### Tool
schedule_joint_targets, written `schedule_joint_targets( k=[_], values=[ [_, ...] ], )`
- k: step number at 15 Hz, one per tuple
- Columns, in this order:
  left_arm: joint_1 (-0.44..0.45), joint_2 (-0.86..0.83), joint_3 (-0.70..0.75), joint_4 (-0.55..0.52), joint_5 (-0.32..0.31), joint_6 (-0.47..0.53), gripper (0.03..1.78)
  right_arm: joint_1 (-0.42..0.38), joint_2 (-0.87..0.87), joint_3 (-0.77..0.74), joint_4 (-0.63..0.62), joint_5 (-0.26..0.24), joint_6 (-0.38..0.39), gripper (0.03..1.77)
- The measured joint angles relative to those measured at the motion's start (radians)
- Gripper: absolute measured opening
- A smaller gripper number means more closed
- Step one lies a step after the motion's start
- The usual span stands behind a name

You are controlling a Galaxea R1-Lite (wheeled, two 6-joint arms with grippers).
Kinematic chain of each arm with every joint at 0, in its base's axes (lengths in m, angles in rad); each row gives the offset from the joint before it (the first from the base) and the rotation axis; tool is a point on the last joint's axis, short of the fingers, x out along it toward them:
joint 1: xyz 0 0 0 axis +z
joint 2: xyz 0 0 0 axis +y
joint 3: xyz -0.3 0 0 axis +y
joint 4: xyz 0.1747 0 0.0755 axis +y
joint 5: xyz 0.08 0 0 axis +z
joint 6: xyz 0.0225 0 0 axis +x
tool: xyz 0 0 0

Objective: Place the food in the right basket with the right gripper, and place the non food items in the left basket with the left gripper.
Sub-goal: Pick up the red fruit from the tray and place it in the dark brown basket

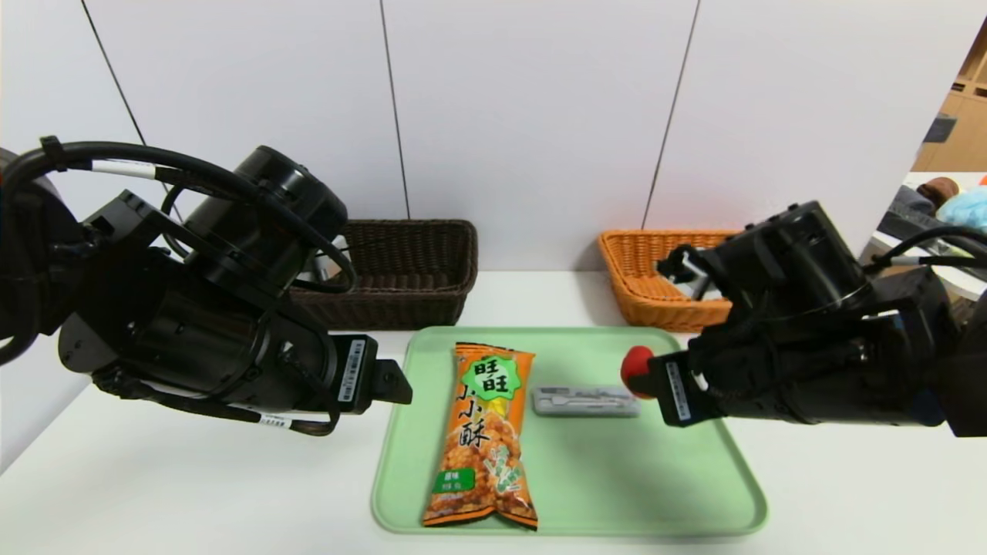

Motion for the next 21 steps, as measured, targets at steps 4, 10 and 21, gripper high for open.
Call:
schedule_joint_targets(
  k=[4,10,21],
  values=[
    [0.0,-0.002,0.009,-0.001,-0.001,0.0,1.69,0.006,0.029,-0.153,-0.024,0.001,-0.026,0.54],
    [0.0,-0.008,0.016,-0.001,-0.001,0.0,1.69,0.032,0.213,-0.298,-0.297,0.008,-0.12,0.53],
    [0.001,-0.013,0.024,-0.002,0.001,0.003,1.69,0.052,0.593,-0.776,-0.321,0.138,-0.151,0.51]
  ],
)
